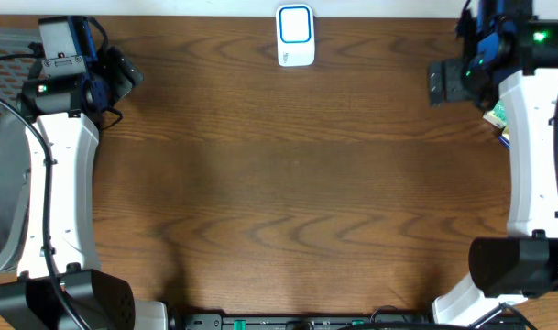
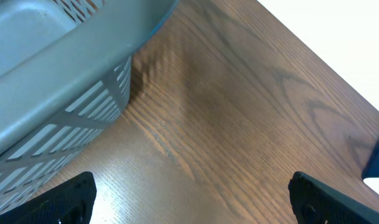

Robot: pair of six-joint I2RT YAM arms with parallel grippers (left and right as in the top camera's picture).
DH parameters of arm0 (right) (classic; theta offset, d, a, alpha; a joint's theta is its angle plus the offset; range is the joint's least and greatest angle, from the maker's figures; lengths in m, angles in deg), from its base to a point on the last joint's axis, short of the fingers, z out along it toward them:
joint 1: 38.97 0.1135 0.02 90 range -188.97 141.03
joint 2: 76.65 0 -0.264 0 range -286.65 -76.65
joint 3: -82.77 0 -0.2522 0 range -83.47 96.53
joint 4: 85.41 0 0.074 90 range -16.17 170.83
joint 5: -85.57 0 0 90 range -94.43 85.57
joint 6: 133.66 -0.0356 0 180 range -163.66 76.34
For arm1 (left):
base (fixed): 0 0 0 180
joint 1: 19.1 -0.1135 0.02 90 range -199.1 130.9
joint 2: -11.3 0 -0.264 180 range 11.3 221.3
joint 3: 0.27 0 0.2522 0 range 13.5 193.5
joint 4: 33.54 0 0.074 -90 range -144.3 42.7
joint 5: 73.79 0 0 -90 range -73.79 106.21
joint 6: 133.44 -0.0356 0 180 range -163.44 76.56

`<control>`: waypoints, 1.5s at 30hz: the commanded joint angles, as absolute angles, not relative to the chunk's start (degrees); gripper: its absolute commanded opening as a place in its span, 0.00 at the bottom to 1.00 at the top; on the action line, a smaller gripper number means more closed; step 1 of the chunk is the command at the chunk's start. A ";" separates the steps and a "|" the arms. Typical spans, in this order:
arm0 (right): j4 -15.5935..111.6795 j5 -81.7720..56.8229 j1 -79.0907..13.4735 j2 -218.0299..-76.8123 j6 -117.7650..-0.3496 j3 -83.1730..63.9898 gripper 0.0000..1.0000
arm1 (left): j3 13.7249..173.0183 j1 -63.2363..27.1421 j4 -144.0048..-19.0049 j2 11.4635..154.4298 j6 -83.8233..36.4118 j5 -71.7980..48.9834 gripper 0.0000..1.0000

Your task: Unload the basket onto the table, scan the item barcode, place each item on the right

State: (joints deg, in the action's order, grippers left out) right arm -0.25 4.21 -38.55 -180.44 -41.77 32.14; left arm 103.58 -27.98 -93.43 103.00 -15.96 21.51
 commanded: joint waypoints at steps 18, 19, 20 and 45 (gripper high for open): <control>5.08 -13.60 -35.88 -147.87 -41.90 -2.81 0.99 | 104.47 -27.98 -93.47 103.04 -15.26 22.25 0.98; 4.12 -13.60 -35.88 -147.89 -41.92 -2.81 0.99 | 104.47 -27.98 -93.47 103.04 -15.26 22.25 0.98; 3.53 -13.60 -35.88 -147.89 -41.90 -2.81 0.99 | 104.47 -27.98 -93.47 103.04 -15.26 22.25 0.98; 21.43 -15.33 -35.95 -139.50 -35.87 -17.67 0.99 | 104.47 -27.98 -93.47 103.04 -15.26 22.25 0.98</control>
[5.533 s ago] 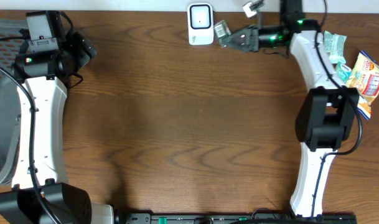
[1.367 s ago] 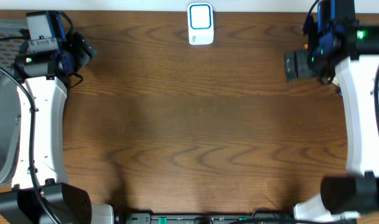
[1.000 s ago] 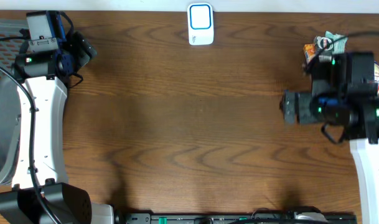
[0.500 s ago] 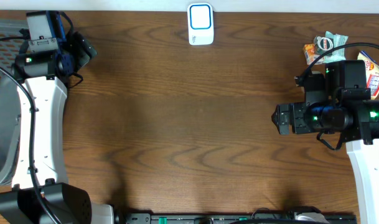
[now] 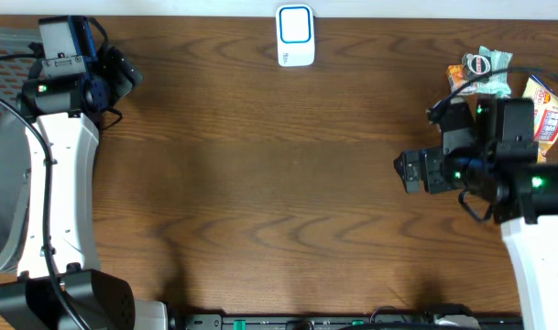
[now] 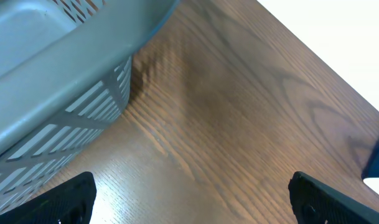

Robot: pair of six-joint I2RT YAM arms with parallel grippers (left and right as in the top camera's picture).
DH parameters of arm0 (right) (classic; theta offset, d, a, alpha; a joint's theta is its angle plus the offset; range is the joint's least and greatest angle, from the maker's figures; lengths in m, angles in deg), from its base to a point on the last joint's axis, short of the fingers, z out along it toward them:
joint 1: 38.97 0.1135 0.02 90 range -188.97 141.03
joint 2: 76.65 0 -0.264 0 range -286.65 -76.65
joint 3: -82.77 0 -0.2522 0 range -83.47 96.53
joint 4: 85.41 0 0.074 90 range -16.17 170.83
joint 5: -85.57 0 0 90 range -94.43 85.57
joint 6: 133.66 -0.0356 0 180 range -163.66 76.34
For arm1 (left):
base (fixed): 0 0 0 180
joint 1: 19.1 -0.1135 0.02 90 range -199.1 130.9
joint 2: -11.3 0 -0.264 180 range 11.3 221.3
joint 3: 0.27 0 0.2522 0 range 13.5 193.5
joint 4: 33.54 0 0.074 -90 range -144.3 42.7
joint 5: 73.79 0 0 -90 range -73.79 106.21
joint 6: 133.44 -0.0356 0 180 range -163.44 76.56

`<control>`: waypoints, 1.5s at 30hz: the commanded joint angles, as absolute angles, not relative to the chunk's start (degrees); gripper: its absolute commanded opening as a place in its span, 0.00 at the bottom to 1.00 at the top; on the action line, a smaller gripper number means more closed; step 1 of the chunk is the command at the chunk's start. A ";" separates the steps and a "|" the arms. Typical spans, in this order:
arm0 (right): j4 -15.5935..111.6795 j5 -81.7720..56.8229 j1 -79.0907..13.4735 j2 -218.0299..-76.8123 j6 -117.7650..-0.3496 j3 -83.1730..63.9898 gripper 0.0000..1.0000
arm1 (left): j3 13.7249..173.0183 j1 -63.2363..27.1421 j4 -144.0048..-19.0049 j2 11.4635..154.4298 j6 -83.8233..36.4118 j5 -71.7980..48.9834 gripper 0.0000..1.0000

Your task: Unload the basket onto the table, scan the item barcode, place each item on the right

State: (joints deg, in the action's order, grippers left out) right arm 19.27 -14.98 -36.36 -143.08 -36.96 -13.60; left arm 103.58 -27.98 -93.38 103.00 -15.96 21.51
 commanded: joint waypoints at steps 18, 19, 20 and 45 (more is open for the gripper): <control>56.56 -15.06 -35.92 -96.55 -35.85 -62.23 0.99 | 104.47 -27.98 -93.47 103.04 -15.26 22.25 0.98; 57.19 -15.06 -35.92 -95.06 -35.85 -63.24 0.99 | 104.47 -27.98 -93.47 103.04 -15.26 22.25 0.98; 57.76 -14.80 -35.92 -93.64 -35.85 -64.16 0.99 | 104.47 -27.98 -93.47 103.04 -15.26 22.27 0.98; 81.80 -8.31 -35.88 -76.92 -35.87 -83.15 0.99 | 104.47 -27.98 -93.45 103.04 -15.26 22.25 0.98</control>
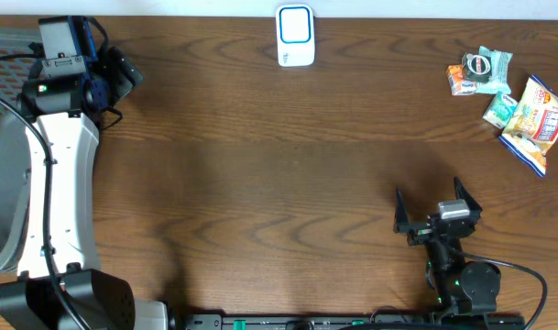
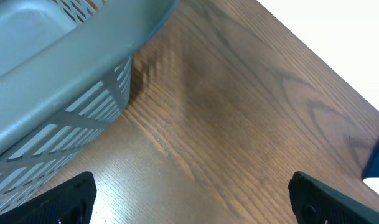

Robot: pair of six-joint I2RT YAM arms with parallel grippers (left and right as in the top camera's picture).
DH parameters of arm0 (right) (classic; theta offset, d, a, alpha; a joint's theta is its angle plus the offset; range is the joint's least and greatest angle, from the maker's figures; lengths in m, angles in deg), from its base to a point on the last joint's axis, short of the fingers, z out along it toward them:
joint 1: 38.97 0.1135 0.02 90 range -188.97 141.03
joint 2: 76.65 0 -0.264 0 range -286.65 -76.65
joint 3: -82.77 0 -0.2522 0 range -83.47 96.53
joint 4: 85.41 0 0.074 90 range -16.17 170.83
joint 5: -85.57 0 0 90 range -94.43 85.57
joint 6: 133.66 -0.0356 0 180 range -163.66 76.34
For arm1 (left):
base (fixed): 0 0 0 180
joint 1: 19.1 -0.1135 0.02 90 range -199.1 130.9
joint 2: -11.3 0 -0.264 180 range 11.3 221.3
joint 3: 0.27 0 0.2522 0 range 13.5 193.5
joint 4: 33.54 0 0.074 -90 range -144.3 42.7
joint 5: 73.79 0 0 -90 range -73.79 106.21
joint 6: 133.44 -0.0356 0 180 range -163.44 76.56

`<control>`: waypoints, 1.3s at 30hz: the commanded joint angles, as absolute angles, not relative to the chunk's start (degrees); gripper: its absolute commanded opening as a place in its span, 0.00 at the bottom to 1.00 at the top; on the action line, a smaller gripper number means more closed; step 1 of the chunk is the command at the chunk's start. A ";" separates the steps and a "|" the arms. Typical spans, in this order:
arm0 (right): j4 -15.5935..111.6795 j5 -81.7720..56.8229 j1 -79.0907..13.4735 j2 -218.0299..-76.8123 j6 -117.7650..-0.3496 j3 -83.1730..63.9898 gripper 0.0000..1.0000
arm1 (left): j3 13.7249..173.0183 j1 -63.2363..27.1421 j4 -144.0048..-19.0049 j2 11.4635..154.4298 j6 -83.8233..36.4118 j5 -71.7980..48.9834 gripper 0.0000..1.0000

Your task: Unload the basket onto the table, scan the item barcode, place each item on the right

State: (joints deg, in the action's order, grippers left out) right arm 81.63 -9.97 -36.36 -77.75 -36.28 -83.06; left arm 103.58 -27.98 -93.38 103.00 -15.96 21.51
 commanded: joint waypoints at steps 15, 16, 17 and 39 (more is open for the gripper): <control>76.36 -4.77 -40.12 -76.92 -35.89 -83.15 0.99 | 104.47 -27.98 -93.47 103.04 -15.26 22.25 0.98; 76.36 -4.77 -40.16 -76.92 -35.87 -83.15 0.99 | 104.47 -27.98 -93.47 103.04 -15.26 22.25 0.98; 76.34 -4.64 -40.10 -76.92 -35.82 -83.15 0.99 | 104.47 -27.98 -93.47 103.04 -15.26 22.25 0.98; 76.31 -3.94 -38.87 -76.92 -40.98 -83.15 0.99 | 104.47 -27.98 -93.47 103.04 -15.26 22.25 0.98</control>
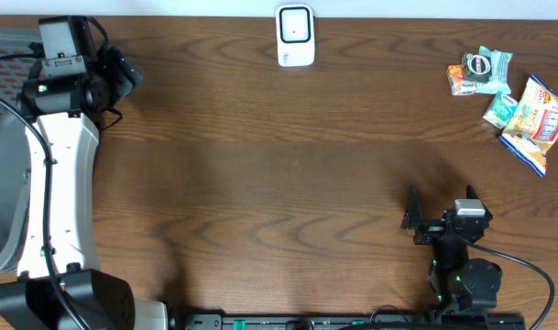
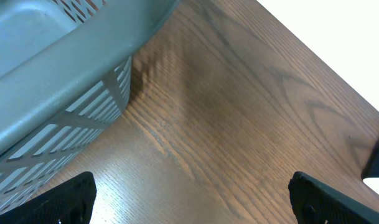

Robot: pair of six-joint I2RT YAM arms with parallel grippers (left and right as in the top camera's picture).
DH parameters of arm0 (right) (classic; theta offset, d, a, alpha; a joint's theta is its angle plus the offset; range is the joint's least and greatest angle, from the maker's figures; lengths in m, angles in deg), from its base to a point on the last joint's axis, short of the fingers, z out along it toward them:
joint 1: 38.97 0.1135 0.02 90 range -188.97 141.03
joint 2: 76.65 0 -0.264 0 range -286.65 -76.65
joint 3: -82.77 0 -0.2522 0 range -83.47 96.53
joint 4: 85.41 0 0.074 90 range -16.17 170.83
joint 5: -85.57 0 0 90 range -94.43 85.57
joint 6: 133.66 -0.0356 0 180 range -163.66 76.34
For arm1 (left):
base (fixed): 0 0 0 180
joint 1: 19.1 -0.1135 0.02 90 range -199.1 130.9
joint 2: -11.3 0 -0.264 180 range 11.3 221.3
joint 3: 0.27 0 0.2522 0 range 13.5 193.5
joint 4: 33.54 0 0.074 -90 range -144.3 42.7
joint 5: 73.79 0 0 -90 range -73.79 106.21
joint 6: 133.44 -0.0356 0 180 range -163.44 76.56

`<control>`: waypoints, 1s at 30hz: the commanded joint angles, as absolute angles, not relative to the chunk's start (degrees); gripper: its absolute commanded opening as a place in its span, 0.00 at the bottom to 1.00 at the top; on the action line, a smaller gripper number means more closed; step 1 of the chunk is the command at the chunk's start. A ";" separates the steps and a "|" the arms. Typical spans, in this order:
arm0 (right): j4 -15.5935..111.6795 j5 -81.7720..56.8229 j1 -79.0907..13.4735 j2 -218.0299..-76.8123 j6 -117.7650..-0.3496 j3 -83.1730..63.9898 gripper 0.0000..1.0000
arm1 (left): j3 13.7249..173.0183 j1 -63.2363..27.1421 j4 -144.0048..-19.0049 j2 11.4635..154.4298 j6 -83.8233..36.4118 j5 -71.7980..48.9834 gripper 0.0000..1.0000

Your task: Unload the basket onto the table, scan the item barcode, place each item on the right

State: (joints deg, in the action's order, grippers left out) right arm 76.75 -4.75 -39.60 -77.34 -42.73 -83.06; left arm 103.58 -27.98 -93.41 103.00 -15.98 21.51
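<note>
A white barcode scanner (image 1: 295,36) stands at the table's far edge, in the middle. Several snack packets lie at the far right: an orange and green pair (image 1: 478,71) and a yellow bag (image 1: 534,111) with a small green packet beside it. My right gripper (image 1: 441,209) is far from them, low near the front edge at the right, fingers apart with nothing between them. My left gripper (image 1: 123,73) sits at the far left; in the left wrist view the left gripper (image 2: 192,202) is open over bare wood, holding nothing.
A grey slatted basket (image 2: 58,74) stands right beside the left gripper, at the table's left edge. Brown wood tabletop (image 1: 288,183) stretches between the two arms. A cable runs from the folded right arm (image 1: 466,275).
The right gripper has shifted slightly at the front edge, its fingers a little closer together. The blue frame on the scanner's face no longer shows. Left arm and packets are unchanged.
The right arm first reached over the far right corner, covering most of the packets. Then it was back at mid right, with the packets in view and nothing in its gripper. Later it sat folded at the front edge, where it remains. The left arm never moved.
</note>
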 commanded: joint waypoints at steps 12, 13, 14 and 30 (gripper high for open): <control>76.49 -4.57 -38.76 -76.94 -41.03 -83.15 0.99 | 104.47 -27.98 -93.47 103.04 -15.26 22.25 0.97; 76.49 -4.57 -38.76 -76.94 -41.03 -83.15 0.99 | 104.47 -27.98 -93.47 103.04 -15.26 22.25 0.98; 76.49 -4.57 -38.76 -76.94 -41.03 -83.15 0.99 | 104.47 -27.98 -93.47 103.04 -15.26 22.25 0.98; 76.51 -4.57 -38.76 -76.97 -41.03 -83.15 0.99 | 104.47 -27.98 -93.47 103.04 -15.26 22.25 0.98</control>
State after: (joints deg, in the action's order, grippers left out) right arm 76.77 -4.81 -39.40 -77.34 -41.68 -83.06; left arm 103.58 -27.98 -93.41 103.00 -15.98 21.51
